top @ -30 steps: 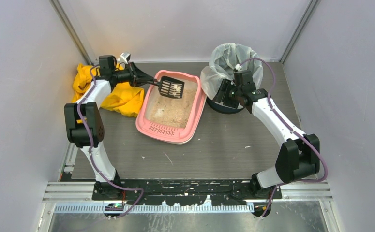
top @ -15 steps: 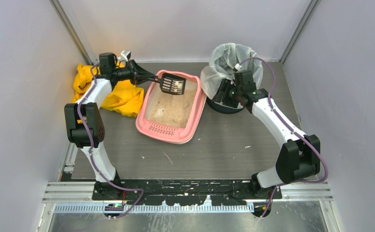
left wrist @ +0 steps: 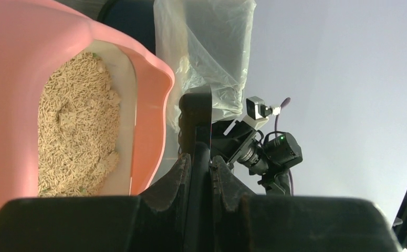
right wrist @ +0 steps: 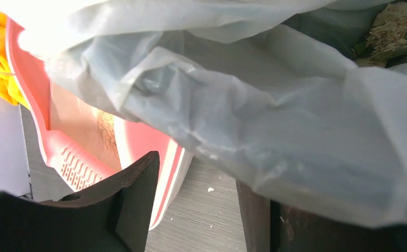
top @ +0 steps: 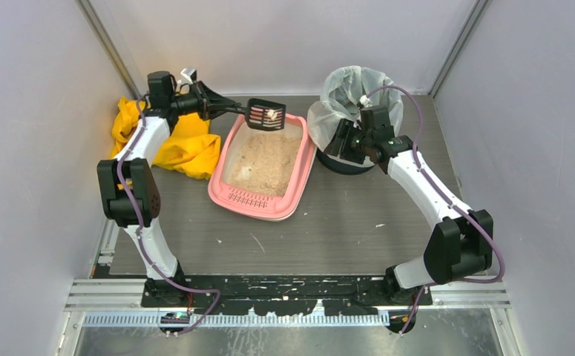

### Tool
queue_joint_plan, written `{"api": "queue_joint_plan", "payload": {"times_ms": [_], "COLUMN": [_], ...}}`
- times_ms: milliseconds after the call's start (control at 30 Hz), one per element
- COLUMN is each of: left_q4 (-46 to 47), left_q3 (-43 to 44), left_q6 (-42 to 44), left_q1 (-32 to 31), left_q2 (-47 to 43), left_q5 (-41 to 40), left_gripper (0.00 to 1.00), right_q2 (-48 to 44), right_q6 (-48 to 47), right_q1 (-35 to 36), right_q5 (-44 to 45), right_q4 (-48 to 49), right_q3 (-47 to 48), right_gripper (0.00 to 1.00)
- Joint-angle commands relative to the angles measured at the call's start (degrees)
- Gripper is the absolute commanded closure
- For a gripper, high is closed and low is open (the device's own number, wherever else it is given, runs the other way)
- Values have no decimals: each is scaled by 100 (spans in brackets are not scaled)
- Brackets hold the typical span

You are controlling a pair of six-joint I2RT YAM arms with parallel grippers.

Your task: Clean the litter box

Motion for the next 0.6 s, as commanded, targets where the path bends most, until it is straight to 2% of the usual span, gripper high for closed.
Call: {"api": "queue_joint_plan", "payload": {"times_ms": [0, 67, 267, 433, 567], "left_q4": [-500, -938, 52, 127, 584], "left_q3": [401, 632, 960, 1447, 1229], "left_q6": [429, 693, -291, -540, -786], "left_q1": [-68, -69, -317, -388, -372], "left_q2": [-387, -374, -126, 117, 114], "left_q5": [64, -110, -228, -393, -254], "left_gripper": [100, 100, 100, 100, 100], "right_q2": [-279, -232, -184, -391, -549], "right_q6": [-95, -119, -256, -360, -364], "right_q1": [-2, -3, -2, -2, -3], "right_q5": [-41, -120, -548, -814, -756], "right_q4": [203, 178, 98, 29, -14], "right_q3": [135, 201, 417, 344, 220], "right_gripper": [40, 40, 40, 40, 40]}}
